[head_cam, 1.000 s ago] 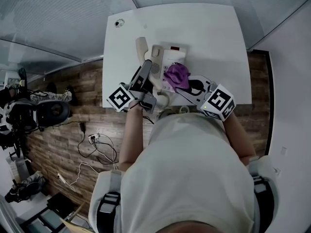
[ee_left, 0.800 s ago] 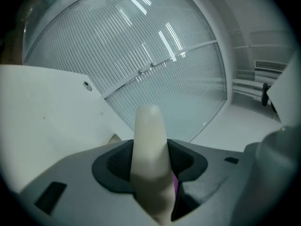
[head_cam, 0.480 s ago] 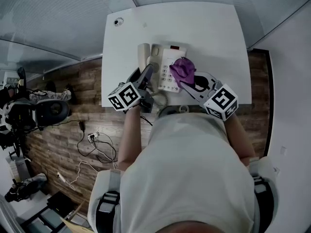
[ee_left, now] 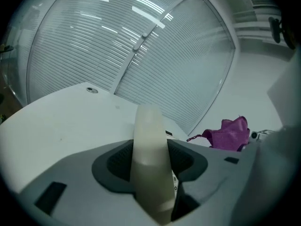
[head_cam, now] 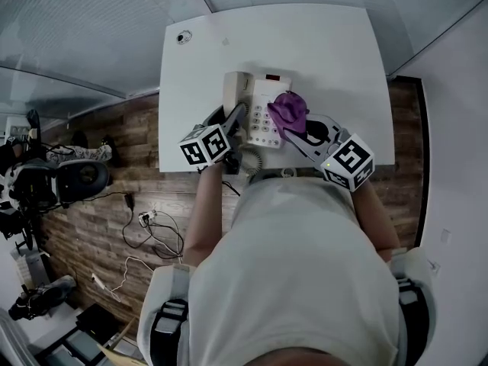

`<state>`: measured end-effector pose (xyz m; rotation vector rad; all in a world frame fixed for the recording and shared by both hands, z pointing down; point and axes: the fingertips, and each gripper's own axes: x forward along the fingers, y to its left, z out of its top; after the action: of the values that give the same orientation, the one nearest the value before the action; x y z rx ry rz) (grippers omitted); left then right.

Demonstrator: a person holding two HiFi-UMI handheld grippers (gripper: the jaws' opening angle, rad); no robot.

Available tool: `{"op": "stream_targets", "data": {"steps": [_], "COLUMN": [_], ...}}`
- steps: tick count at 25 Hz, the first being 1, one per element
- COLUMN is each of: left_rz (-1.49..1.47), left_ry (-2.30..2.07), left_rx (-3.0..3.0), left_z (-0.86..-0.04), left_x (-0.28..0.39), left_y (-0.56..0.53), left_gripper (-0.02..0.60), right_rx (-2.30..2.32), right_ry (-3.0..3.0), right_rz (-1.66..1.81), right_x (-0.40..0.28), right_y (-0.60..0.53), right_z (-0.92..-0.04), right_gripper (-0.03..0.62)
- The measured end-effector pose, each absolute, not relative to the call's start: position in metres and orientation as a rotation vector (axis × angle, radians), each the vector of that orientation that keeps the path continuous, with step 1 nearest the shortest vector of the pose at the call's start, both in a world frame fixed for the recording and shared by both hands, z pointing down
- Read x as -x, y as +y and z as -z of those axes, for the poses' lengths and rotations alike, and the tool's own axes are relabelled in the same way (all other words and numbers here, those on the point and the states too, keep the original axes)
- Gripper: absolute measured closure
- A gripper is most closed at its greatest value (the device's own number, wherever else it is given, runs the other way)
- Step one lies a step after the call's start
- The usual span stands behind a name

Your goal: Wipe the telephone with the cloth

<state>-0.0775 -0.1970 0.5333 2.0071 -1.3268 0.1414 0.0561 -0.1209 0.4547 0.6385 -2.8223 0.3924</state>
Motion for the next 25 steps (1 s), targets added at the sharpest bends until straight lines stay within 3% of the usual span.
{"op": "stream_targets", "data": {"steps": [21, 25], "left_rz": [-0.534, -0.491], "left_ry": [-1.43, -1.453], "left_rx": [-2.087, -2.054], "left_z": [-0.557, -0.557], "left_x": [0.065, 0.071], "left_y": [-0.204, -0.195], "left_gripper": [0.356, 0.31], "right_rx": [-0.708, -0.704], "right_ry": [-2.819, -2.819], "right_rz": [-0.421, -0.417], "right_x": [-0.056, -0.05], "right_y": [-0.119, -0.114], "right_z": [-0.452, -0.453], "right_gripper": [0.502, 0.502]}}
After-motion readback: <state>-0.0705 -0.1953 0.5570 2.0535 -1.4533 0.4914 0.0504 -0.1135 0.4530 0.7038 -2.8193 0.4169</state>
